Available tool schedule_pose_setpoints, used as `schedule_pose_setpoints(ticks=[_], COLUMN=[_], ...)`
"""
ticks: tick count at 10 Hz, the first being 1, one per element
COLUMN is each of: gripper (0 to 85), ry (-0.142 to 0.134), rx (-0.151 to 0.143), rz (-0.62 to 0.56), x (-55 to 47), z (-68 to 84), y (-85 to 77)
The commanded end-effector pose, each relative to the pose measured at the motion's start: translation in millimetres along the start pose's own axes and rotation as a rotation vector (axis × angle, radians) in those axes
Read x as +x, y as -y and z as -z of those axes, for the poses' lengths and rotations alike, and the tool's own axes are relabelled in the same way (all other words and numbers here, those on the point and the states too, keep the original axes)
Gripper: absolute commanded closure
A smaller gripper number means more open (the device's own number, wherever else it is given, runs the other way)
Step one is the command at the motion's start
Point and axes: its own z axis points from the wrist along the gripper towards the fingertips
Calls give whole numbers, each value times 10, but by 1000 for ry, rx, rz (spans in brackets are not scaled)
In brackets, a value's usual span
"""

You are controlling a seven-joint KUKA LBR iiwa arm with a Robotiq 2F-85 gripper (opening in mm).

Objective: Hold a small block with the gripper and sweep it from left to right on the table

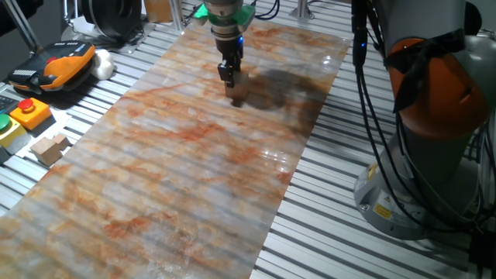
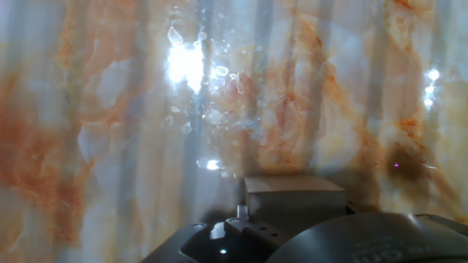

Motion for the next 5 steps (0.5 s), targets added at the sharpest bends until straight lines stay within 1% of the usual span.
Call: schedule_pose_setpoints(ticks=[1, 3, 5], gripper=[850, 850, 850], ry=[-7, -3, 14], rx=[-4, 1, 21], rz=[8, 9, 11], x=[3, 1, -1], z=[5, 9, 15], y=[5, 2, 0])
